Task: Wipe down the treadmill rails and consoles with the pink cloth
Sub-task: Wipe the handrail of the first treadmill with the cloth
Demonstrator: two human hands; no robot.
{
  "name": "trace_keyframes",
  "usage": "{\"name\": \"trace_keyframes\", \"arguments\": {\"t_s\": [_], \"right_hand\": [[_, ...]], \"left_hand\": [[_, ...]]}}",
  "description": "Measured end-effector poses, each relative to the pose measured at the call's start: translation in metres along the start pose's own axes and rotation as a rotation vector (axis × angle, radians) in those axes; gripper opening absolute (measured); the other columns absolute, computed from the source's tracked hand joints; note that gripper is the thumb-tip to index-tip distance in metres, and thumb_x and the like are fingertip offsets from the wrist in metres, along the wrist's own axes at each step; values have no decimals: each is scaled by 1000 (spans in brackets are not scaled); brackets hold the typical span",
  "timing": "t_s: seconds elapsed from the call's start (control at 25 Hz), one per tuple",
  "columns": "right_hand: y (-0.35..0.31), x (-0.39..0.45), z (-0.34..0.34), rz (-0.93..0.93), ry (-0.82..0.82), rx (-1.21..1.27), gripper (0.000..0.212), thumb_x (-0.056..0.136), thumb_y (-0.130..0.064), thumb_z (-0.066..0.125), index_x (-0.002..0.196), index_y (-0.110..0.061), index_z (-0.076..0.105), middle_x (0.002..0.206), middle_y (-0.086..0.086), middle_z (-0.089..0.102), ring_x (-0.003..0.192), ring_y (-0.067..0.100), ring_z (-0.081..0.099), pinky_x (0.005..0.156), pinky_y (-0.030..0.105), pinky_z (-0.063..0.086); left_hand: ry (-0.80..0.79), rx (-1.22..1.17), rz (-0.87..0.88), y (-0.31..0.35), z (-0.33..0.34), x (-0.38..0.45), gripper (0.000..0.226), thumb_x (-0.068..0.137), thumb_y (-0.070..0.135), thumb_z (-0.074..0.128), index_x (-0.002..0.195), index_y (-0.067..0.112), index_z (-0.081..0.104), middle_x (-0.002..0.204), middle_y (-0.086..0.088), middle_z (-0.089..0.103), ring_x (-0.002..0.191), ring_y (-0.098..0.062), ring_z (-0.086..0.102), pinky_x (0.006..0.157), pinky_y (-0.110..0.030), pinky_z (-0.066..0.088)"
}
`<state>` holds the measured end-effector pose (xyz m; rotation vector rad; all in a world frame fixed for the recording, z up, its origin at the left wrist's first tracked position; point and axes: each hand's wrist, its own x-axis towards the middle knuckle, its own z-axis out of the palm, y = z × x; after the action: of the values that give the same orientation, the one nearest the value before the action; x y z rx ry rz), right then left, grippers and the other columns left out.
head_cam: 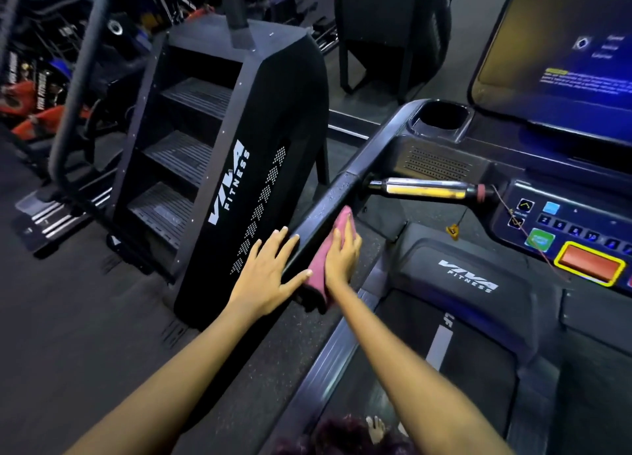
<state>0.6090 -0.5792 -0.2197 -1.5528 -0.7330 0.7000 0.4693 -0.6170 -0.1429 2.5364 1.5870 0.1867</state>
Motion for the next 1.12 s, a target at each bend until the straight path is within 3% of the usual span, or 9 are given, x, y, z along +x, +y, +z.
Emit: {"name": "trace_keyframes", "arguments": {"t_s": [0.08,0.2,0.44,0.64,0.84,1.12], "right_hand": [[-8,37,-6,69,3,-15,43,99,-19,41,142,-23,38,133,12,48,119,27,48,90,18,31],[-18,60,-11,63,-6,-39,44,98,-22,42,142,-29,37,132,9,46,119,24,48,98,27,34],[-17,20,-18,-208,-105,-129,41,98,-21,42,136,-35,44,131,2,45,113,17,49,91,26,37],[-38,95,-27,4,-118,-230,40,95,-35,42,135,-30,47,124,5,48,114,25,52,92,36,41],[-38,34,-29,-189,-196,-392,36,97,-30,43,132,-31,51,128,6,43,113,25,45,93,40,42],[-26,-55,-28,-442,-210,-461,37,91,-29,46,125,-27,59,122,10,53,97,26,55,75,30,45]], "left_hand": [[13,2,-10,3,0,-2,100,72,83,-1,147,21,22,157,-3,14,145,-13,7,116,-33,-2],[16,32,-35,4,0,-3,98,73,82,0,147,21,22,157,-2,13,145,-13,5,115,-30,-5],[32,33,-57,5,1,-3,98,74,82,2,147,21,23,157,-1,14,145,-12,7,115,-28,-5],[36,23,-56,7,0,-5,91,77,78,9,147,20,22,157,-2,13,145,-12,5,116,-30,-4],[84,-57,-57,7,-2,-4,93,77,80,9,148,21,17,157,0,12,144,-11,11,118,-34,4],[224,-121,-47,4,-1,-9,87,85,72,18,145,9,24,155,-8,18,140,-19,23,115,-41,23]]}}
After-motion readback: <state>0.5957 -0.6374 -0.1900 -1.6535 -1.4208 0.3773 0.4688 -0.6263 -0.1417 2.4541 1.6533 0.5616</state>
